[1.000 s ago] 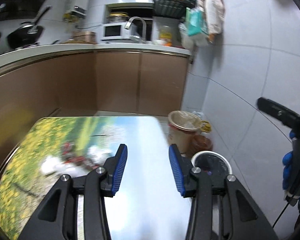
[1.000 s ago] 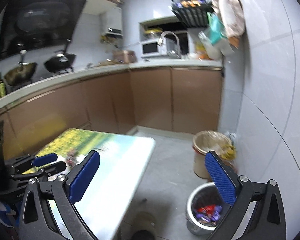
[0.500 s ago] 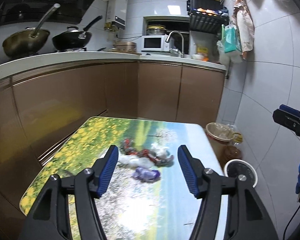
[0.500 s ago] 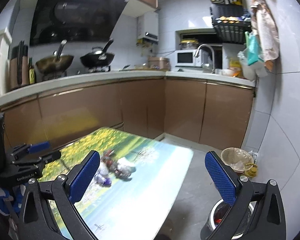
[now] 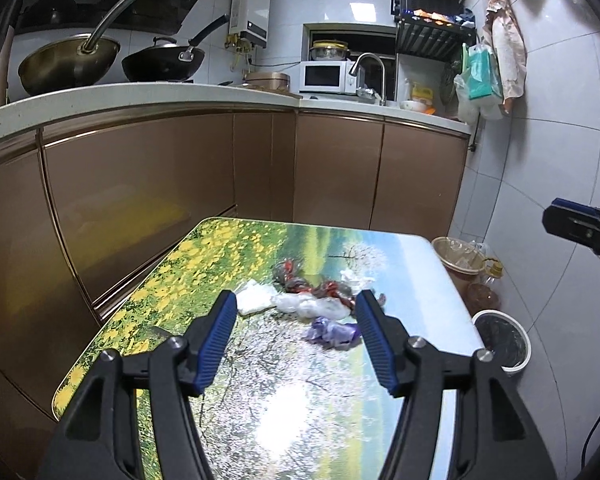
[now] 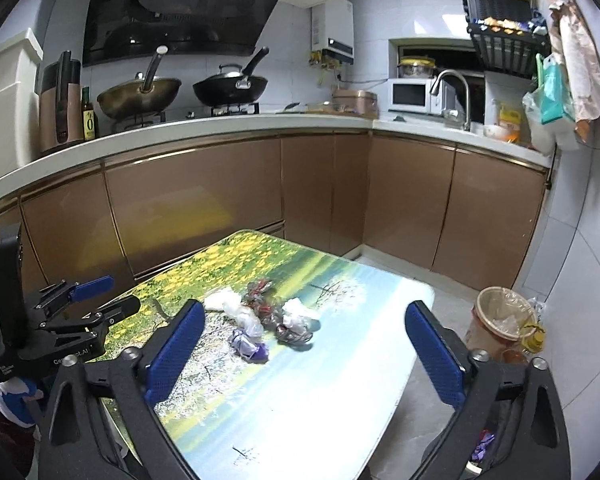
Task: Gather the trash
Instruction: 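Move both open tools back over the remaining trash on the table, then grasp the white tissue with the left tool while the right tool grasps a clear bag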
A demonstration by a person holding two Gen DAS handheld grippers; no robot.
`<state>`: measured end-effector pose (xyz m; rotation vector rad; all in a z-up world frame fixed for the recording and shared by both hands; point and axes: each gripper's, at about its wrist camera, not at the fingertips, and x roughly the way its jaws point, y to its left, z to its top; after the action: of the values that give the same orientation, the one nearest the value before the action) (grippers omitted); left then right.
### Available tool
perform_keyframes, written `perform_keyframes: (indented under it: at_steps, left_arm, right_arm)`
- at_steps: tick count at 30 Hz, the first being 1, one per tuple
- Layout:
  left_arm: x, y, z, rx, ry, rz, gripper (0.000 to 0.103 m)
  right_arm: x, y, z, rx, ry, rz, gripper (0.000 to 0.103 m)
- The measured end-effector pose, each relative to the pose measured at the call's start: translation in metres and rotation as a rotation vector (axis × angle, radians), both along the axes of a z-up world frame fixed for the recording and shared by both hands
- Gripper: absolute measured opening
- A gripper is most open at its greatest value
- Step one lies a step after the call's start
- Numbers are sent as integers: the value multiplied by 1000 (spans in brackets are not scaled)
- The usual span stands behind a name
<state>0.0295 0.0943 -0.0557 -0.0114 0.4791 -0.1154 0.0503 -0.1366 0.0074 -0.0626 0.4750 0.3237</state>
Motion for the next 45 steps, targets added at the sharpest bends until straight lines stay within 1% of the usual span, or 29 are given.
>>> perform_keyframes:
  at_steps: [6,17,20,26,27,30,34,36,39,43,44,45]
  left_arm:
    - [19,9,-14,9,32,4,59]
    - [68,44,-61,-13,150,1,59]
    - [84,57,-70,-28,182,-7,59]
    - [124,67,-88,-8,233,-17,59]
    - [129,68,-91,-7,241,-21,56]
    - [151,69,-103,-7,287,-51,55]
    - [180,65,-115,26,324,-89,55]
    - [195,62,-119,45,338,-105,55]
    - [214,59,-124,66,358,-125,53]
    - [232,51,-134,88,397,-162,53]
    - [234,49,-136,95,405,-169,52]
    - [236,47,-139,102,412,-174,48]
  right_arm:
    - [24,13,-18,-9,66,31,80]
    - [79,37,-60,-5,190,95,65]
    - [94,43,-71,-4,217,113,64]
    - [128,52,-96,-9,262,128,60]
    - [136,52,-100,-8,269,130,58]
    - [157,53,-110,-1,294,138,56]
    - [188,57,-126,2,324,153,52]
    - [204,59,-137,9,346,157,48]
    - [225,59,-153,34,383,157,44]
    - [244,59,-174,51,433,161,43]
    - [248,59,-178,50,445,160,42]
    - [252,58,-183,51,458,160,41]
